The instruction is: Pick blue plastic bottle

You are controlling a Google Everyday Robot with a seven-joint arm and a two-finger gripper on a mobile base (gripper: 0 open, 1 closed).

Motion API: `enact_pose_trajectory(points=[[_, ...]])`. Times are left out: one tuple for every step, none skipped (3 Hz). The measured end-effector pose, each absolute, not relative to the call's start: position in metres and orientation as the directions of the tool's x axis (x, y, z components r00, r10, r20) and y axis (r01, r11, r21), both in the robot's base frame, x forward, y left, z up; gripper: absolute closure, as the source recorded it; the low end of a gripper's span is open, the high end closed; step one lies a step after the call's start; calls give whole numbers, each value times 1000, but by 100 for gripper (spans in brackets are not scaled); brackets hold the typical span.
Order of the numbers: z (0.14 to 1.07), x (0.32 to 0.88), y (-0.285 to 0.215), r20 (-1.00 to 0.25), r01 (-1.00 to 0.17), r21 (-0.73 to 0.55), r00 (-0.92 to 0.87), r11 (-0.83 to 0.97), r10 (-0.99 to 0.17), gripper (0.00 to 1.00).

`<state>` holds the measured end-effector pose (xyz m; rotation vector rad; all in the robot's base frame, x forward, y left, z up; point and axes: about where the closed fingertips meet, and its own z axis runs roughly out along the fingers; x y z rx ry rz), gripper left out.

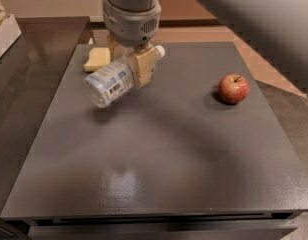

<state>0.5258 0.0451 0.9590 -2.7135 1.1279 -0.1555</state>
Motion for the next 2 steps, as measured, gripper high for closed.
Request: enact_pose_trajectory(points=[[1000, 535, 41, 34, -665, -299, 709, -684, -704, 100], [1001, 535, 42, 34, -664, -302, 709, -684, -704, 100]])
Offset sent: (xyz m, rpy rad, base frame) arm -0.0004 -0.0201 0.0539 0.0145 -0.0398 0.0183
